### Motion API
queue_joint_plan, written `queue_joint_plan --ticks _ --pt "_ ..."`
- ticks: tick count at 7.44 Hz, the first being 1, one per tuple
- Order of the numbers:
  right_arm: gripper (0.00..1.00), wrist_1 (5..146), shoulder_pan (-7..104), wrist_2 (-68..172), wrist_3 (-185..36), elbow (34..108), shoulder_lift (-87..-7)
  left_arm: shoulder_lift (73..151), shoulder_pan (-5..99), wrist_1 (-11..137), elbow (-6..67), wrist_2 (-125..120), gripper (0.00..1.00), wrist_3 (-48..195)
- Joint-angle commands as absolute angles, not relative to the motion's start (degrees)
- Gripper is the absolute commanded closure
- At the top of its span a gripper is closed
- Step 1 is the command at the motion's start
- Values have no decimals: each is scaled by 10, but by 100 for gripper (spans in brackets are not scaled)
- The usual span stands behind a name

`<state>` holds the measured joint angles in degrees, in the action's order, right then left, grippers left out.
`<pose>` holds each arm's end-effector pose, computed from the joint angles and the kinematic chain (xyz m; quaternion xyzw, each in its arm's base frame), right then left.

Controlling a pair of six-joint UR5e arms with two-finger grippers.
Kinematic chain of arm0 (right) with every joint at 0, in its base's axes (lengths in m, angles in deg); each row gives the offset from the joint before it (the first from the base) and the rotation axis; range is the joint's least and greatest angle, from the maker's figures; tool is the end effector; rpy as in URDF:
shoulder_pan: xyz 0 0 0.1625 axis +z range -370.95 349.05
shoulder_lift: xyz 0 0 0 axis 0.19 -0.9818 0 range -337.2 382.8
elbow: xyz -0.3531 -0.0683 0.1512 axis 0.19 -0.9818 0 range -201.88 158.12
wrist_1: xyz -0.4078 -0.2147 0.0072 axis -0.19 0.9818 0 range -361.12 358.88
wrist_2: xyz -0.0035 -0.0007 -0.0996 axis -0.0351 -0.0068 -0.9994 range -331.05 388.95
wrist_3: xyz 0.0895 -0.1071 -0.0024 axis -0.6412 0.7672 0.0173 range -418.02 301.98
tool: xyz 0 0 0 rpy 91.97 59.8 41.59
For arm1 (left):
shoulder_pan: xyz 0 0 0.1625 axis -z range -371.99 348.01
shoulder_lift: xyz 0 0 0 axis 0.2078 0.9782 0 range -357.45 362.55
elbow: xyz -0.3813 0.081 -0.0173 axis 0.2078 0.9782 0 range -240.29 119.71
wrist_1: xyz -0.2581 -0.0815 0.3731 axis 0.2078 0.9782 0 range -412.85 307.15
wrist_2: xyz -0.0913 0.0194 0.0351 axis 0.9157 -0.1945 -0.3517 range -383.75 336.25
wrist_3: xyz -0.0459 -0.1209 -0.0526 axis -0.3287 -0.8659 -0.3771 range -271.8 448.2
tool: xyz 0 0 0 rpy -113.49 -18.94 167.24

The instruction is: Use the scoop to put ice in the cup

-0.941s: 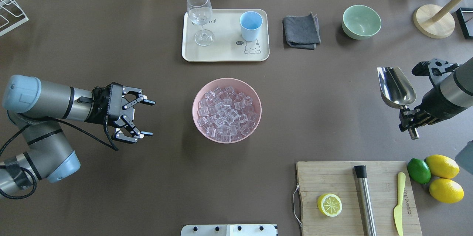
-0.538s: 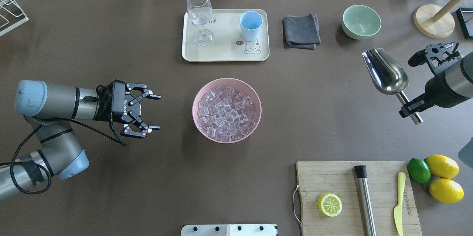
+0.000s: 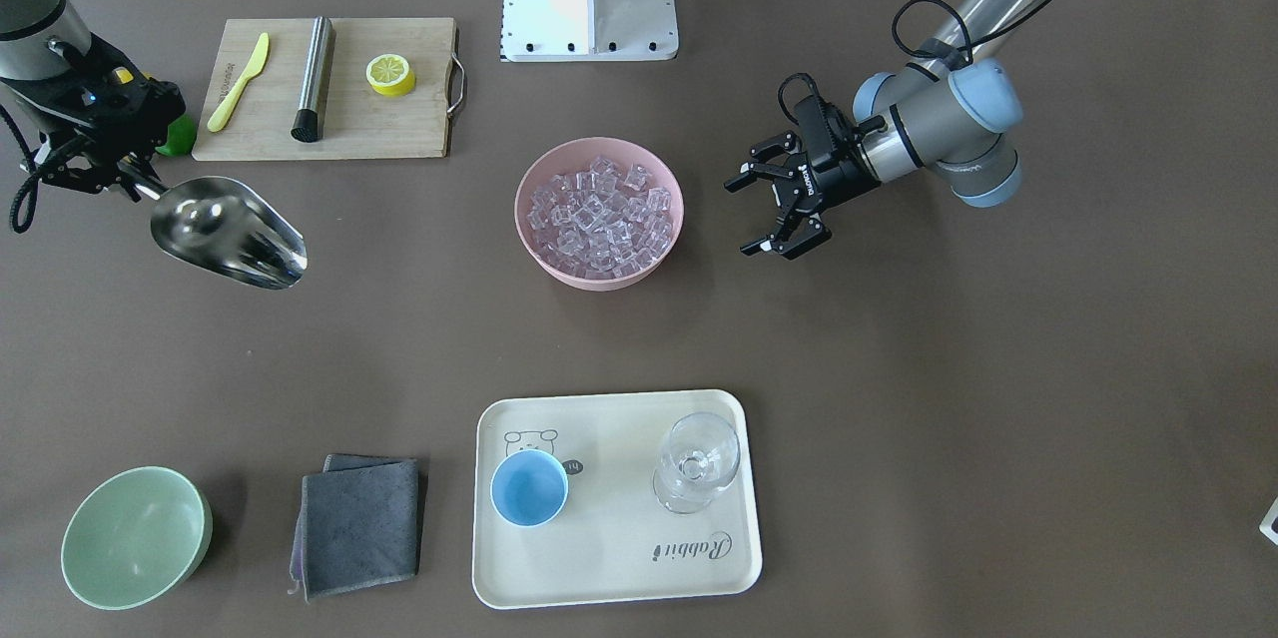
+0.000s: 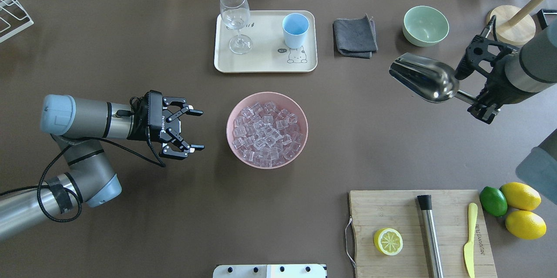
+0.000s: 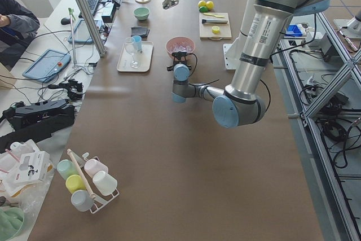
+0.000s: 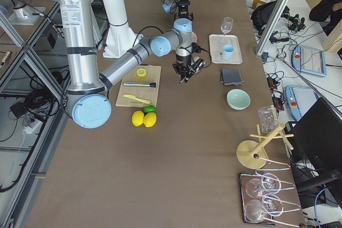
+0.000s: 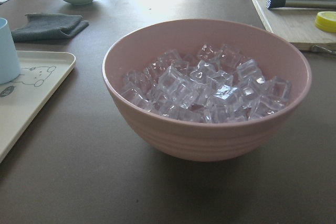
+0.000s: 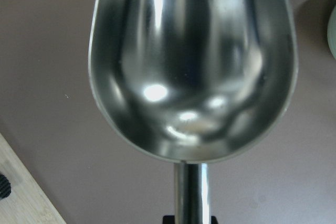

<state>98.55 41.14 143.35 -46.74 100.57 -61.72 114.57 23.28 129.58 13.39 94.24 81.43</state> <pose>-0.2680 -0.4672 0.3445 0.1849 -0.2544 -0.4414 0.8404 0.5268 -0.4558 0.3642 0.5490 0.5110 0.4253 0.5066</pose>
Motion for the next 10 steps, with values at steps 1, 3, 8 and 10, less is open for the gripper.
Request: queue_joint_plan --ticks 1,3,8,10 --pt "100 1106 363 1377 -349 1019 -526 1164 229 1286 116 937 2 804" --pt "100 1251 363 1368 -249 1014 -433 1177 226 1282 107 937 2 804" --pt "100 1471 313 1323 -187 880 -208 1203 197 1281 91 916 2 804" --pt "100 1480 275 1297 -195 811 -155 1208 190 1281 89 916 2 804"
